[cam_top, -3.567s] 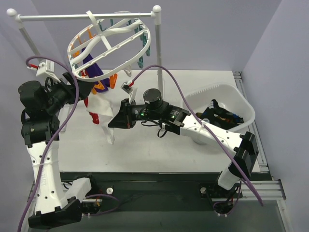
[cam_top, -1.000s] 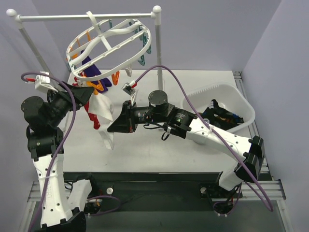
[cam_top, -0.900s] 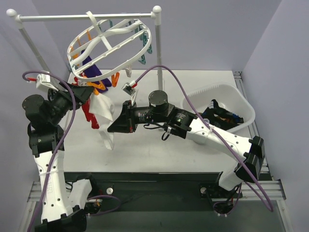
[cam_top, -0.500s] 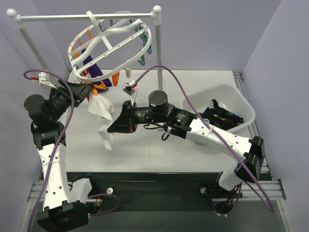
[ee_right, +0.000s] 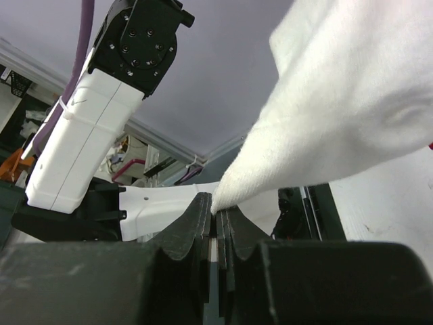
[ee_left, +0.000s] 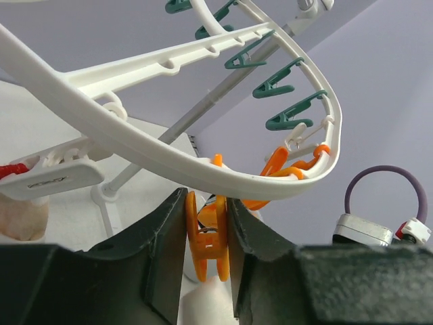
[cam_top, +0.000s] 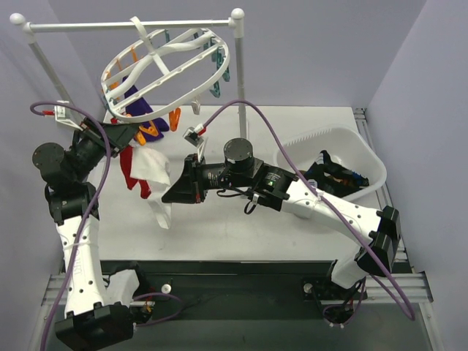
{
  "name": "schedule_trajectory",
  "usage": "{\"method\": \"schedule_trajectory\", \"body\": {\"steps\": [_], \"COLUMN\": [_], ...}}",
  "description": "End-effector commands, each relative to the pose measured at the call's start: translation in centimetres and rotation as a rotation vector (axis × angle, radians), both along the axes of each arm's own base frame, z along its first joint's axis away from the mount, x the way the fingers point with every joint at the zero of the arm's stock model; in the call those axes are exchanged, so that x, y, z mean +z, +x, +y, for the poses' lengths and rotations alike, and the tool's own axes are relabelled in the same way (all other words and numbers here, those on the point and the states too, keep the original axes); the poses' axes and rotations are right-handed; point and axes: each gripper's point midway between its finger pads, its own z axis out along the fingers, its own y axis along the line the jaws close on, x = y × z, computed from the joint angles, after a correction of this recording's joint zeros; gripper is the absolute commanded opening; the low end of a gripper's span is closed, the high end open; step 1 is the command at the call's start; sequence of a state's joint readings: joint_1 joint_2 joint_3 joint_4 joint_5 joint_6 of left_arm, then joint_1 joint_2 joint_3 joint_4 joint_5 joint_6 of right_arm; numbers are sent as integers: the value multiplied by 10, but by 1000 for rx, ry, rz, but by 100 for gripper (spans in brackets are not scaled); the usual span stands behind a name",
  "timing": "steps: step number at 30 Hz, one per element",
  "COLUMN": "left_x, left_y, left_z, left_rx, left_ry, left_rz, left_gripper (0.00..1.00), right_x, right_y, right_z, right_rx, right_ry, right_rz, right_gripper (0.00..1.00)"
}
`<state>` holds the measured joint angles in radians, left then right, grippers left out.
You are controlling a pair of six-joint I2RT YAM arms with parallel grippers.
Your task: Remove the socks clipped to the hanger
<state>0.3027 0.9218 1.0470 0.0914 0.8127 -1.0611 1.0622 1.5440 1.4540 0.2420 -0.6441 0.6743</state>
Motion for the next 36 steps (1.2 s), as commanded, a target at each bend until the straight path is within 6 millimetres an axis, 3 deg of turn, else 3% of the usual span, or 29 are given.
{"method": "schedule_trajectory", "body": {"steps": [1, 2, 3, 5, 11, 13, 14, 16, 18, 19, 20, 21, 22, 24, 25, 29, 30, 32, 33, 36], "left_x": [29, 30, 30, 32, 29, 28, 28, 27, 28, 28, 29, 29, 29, 27, 27, 26, 26, 27, 26, 27], "left_y": [-12, -12, -12, -15, -20, -21, -22, -22, -24, -23, -25, -25, -25, -25, -25, -23, -23, -24, -24, -24], "left_z": [-2, -1, 0, 0, -2, -5, -6, -5, -9, -8, -11, -12, -12, -15, -17, -23, -27, -30, -31, -31], "left_rx": [10, 20, 30, 50, 77, 84, 86, 101, 98, 112, 105, 107, 114, 103, 99, 93, 79, 77, 74, 76], "left_ry": [48, 58, 63, 91, 132, 142, 155, 165, 186, 190, 202, 203, 206, 204, 197, 192, 191, 192, 193, 201], "left_rz": [-98, -105, -103, -103, -79, -75, -79, -66, -70, -70, -79, -78, -80, -79, -79, -80, -82, -89, -85, -82], "left_gripper": [30, 26, 12, 2, 0, 0, 0, 0, 0, 0, 0, 0, 0, 0, 0, 0, 0, 0, 0, 0], "right_x": [29, 29, 25, 22, 0, -17, -19, -38, -54, -60, -68, -73, -78, -90, -94, -117, -122, -136, -136, -141], "right_y": [-10, -10, -10, -8, 14, 37, 43, 76, 86, 112, 111, 121, 139, 145, 155, 165, 168, 173, 174, 176], "right_z": [-9, -9, -10, -12, -37, -53, -67, -97, -134, -163, -188, -209, -242, -287, -322, -383, -392, -406, -407, -402], "right_rx": [24, 19, 16, 3, -126, -222, -266, -423, -516, -650, -692, -753, -854, -956, -1052, -1172, -1183, -1188, -1183, -1143], "right_ry": [65, 62, 54, 45, -37, -85, -109, -189, -294, -351, -422, -455, -486, -534, -553, -655, -681, -729, -740, -756], "right_rz": [-66, -66, -65, -67, -74, -55, -50, -46, -54, -60, -64, -55, -30, 14, 51, 108, 109, 154, 155, 164], "right_gripper": [0, 0, 0, 0, 0, 0, 0, 0, 0, 0, 0, 0, 0, 0, 0, 0, 3, 22, 43, 65]}}
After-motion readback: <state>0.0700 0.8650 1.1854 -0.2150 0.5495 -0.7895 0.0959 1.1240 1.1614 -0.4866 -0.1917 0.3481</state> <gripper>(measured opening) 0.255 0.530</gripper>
